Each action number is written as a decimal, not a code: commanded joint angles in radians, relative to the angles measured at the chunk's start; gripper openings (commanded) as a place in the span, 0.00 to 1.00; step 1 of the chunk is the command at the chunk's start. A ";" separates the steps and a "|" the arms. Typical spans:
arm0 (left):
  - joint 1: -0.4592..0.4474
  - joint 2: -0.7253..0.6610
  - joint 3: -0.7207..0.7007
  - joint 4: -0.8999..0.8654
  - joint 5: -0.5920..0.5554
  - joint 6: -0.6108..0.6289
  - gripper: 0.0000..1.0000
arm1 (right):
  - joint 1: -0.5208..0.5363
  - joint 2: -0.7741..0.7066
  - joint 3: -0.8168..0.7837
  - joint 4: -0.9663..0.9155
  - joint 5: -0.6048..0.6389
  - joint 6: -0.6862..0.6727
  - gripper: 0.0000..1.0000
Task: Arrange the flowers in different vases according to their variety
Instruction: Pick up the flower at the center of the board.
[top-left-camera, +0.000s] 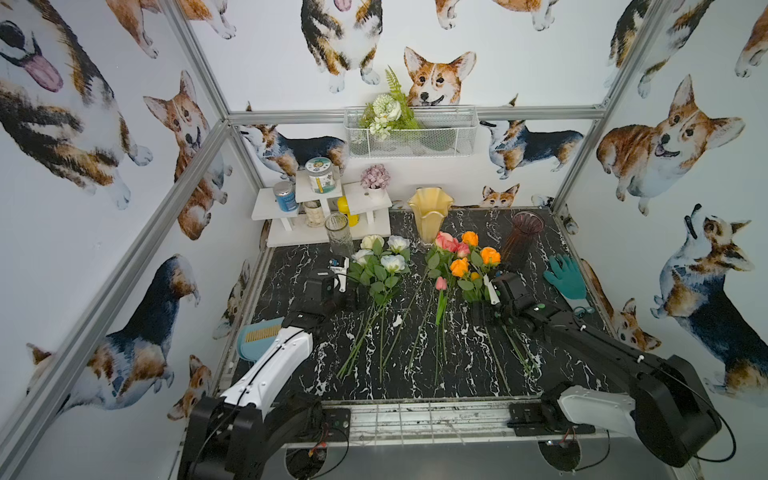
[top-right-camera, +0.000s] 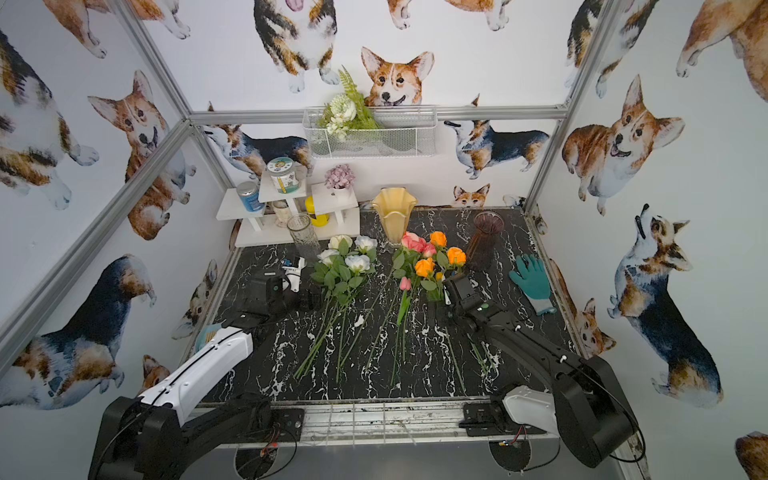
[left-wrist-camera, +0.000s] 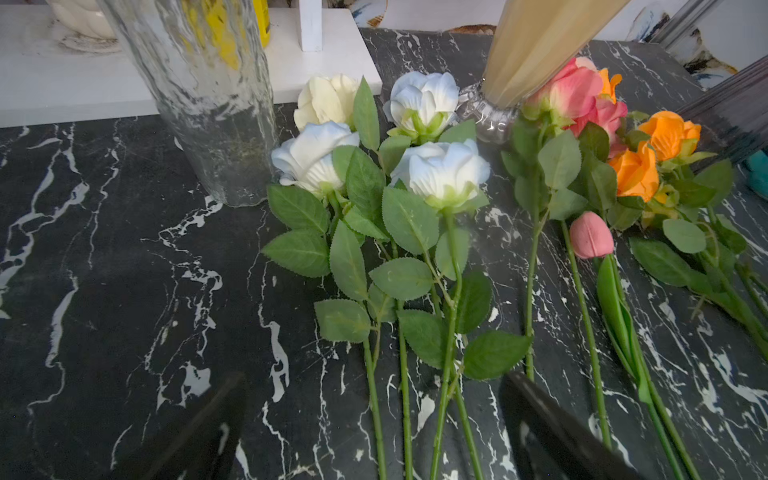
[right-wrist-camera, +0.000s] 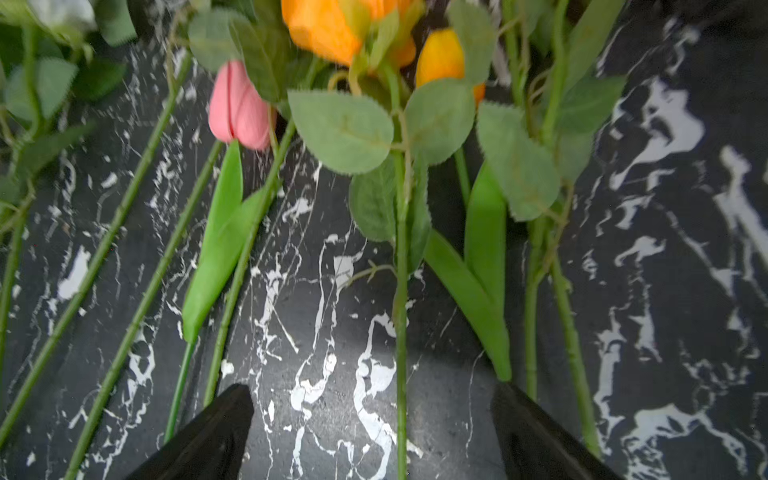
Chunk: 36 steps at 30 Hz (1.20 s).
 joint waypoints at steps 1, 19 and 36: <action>-0.007 0.009 0.011 -0.006 0.009 -0.002 1.00 | 0.006 0.040 0.008 -0.041 0.005 0.021 0.89; -0.023 -0.002 0.014 -0.020 -0.025 0.002 1.00 | 0.011 0.169 0.002 -0.028 0.018 0.029 0.47; -0.033 0.011 0.021 -0.038 -0.044 0.006 1.00 | 0.015 0.088 0.012 -0.037 0.057 0.027 0.00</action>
